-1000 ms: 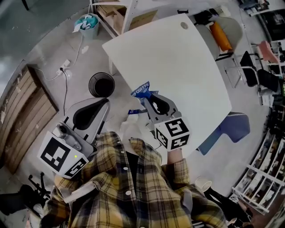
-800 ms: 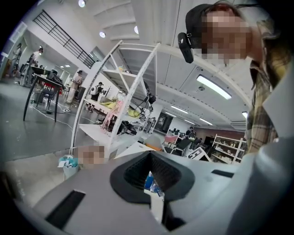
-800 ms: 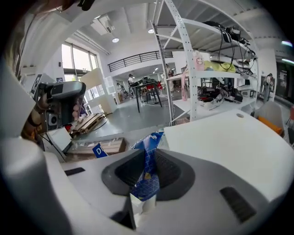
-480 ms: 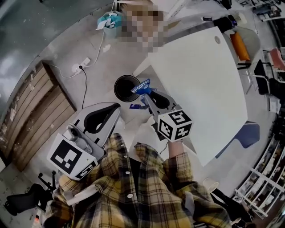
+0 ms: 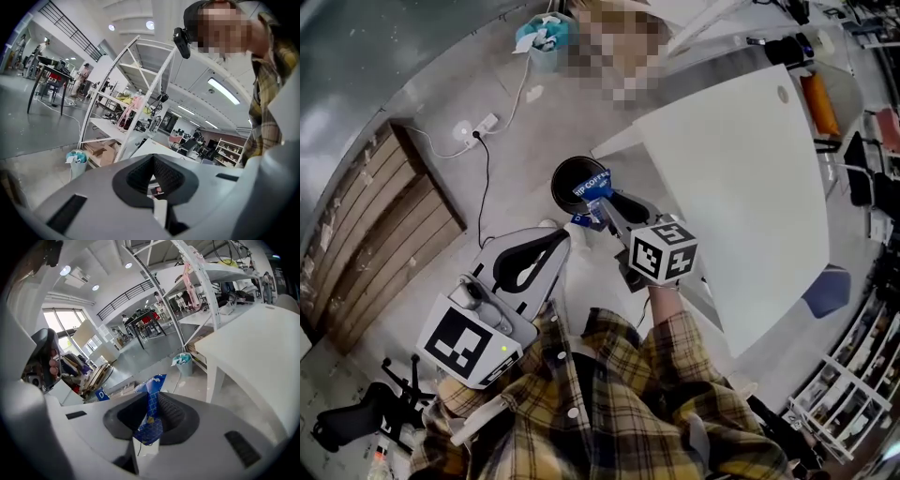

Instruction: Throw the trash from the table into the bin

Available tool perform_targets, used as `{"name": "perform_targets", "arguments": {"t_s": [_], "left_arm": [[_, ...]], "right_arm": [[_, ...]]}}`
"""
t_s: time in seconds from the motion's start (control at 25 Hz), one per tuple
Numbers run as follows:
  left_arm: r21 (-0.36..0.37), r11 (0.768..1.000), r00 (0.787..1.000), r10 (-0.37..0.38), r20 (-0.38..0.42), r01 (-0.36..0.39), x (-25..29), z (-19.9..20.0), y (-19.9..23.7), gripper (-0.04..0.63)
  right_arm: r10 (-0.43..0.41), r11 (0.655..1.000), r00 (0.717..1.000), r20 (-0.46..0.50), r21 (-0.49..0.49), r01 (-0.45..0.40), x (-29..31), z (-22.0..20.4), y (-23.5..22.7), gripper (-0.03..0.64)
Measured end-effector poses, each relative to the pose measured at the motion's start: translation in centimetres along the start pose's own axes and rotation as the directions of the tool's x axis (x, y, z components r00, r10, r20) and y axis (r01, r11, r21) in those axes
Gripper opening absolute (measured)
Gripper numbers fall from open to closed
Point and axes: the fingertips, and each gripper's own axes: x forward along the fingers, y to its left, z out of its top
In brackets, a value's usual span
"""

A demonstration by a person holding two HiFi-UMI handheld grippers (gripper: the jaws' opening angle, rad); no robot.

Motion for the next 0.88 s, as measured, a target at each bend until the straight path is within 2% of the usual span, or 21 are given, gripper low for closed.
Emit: {"name": "perform_targets", "arguments": {"t_s": [0.16,0.32,0.64,0.88], "left_arm": [[-0.019,1.0,1.0,0.017,-0.01,-0.017,1.1,-2.0,1.8,-0.002],[-0.068,0.997,0.999,0.039,-0.008,-0.039,2.4,-5.9,4.1,-0.002],[-0.15,0.987,0.998,0.051,-0.033,-0.056,7.1,-16.4,10.1,-0.002],[-0.21,0.974,0.996,0.074,-0.047,-0.082,10.2,-24.7,14.9,-0.002]], "right_arm": [[-0.011,1.0,0.999,-0.034,0.022,0.012,3.1,-1.9,-2.2,0.06],[-0.018,0.999,0.998,-0.068,0.038,0.02,6.9,-4.9,-4.9,0.06],[-0.03,0.997,0.994,-0.102,0.062,0.036,16.8,-11.3,-12.8,0.061],[-0.053,0.996,0.985,-0.166,0.061,0.064,24.4,-18.3,-19.1,0.061]]}}
